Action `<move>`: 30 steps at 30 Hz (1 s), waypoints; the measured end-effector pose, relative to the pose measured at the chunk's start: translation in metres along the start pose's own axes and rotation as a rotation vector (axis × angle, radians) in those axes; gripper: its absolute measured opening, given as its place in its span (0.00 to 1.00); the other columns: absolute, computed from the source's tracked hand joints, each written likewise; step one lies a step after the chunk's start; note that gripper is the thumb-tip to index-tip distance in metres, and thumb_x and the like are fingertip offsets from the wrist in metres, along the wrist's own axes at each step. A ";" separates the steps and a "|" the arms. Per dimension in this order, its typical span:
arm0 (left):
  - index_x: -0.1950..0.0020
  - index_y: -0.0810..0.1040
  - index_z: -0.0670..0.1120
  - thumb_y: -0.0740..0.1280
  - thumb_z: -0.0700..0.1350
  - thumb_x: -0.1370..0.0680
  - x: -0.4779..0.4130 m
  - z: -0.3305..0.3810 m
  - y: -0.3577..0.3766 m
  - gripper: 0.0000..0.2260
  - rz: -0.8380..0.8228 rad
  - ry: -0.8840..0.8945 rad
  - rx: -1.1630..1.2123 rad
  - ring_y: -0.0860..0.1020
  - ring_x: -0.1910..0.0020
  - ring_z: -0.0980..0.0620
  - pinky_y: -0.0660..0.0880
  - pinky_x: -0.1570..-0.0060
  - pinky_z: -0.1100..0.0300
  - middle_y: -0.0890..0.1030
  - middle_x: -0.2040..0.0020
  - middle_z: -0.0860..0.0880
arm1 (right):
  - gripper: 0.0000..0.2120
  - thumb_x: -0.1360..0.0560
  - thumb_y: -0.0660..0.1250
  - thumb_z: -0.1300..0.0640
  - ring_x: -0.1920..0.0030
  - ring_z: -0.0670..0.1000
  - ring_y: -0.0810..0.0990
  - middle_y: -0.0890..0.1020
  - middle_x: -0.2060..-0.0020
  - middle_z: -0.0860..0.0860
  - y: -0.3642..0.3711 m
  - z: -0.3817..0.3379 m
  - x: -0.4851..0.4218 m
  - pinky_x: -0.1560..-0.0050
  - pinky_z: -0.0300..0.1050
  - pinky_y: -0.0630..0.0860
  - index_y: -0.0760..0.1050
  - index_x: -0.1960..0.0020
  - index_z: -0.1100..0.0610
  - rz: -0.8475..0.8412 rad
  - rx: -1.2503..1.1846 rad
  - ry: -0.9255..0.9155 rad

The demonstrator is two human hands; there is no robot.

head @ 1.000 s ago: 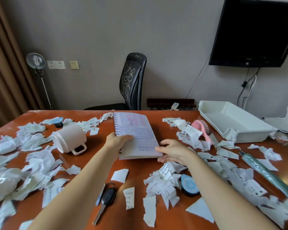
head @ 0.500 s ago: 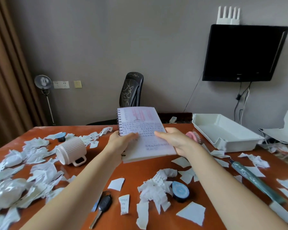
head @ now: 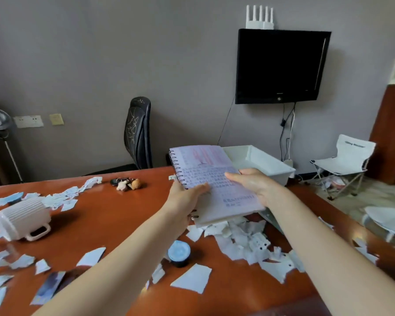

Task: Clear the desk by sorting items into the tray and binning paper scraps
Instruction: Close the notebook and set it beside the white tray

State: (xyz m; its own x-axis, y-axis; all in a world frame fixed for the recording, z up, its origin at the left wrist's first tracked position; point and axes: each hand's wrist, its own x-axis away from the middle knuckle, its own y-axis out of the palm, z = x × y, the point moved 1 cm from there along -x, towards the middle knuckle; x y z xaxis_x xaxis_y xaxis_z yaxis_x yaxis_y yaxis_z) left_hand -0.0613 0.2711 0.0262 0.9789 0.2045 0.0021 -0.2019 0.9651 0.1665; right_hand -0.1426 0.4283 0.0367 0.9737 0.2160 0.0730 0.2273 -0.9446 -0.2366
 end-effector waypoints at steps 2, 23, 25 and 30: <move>0.37 0.73 0.39 0.68 0.36 0.25 -0.004 -0.009 0.026 0.17 -0.037 -0.013 0.006 0.81 0.47 0.42 0.80 0.49 0.49 0.81 0.43 0.41 | 0.18 0.27 0.71 0.48 0.43 0.56 0.79 0.82 0.46 0.56 -0.026 0.011 -0.002 0.36 0.54 0.73 0.79 0.45 0.61 0.053 0.047 0.000; 0.34 0.67 0.50 0.64 0.45 0.22 -0.042 -0.065 0.225 0.17 -0.403 -0.136 -0.246 0.76 0.41 0.49 0.74 0.47 0.56 0.76 0.37 0.49 | 0.18 0.23 0.66 0.55 0.40 0.65 0.76 0.77 0.43 0.68 -0.251 0.098 -0.002 0.36 0.56 0.71 0.76 0.47 0.72 0.506 0.136 -0.054; 0.31 0.67 0.51 0.64 0.45 0.21 -0.049 -0.071 0.236 0.19 -0.416 -0.149 -0.270 0.75 0.39 0.48 0.72 0.45 0.55 0.76 0.36 0.50 | 0.14 0.23 0.65 0.56 0.46 0.58 0.79 0.81 0.45 0.64 -0.263 0.101 -0.003 0.42 0.47 0.72 0.79 0.48 0.67 0.516 0.132 -0.054; 0.27 0.64 0.50 0.63 0.47 0.22 -0.056 -0.084 0.257 0.23 -0.487 -0.183 -0.359 0.70 0.35 0.49 0.68 0.40 0.54 0.72 0.33 0.49 | 0.13 0.22 0.65 0.55 0.49 0.55 0.80 0.83 0.48 0.59 -0.295 0.116 -0.002 0.45 0.48 0.73 0.80 0.47 0.63 0.520 0.168 -0.007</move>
State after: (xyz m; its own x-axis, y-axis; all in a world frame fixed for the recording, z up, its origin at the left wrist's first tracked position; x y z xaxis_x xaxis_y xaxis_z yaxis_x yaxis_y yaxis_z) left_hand -0.1703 0.5211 -0.0135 0.9444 -0.2730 0.1832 0.3014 0.9415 -0.1507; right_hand -0.2096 0.7350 -0.0058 0.9584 -0.2669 -0.1010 -0.2849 -0.8749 -0.3916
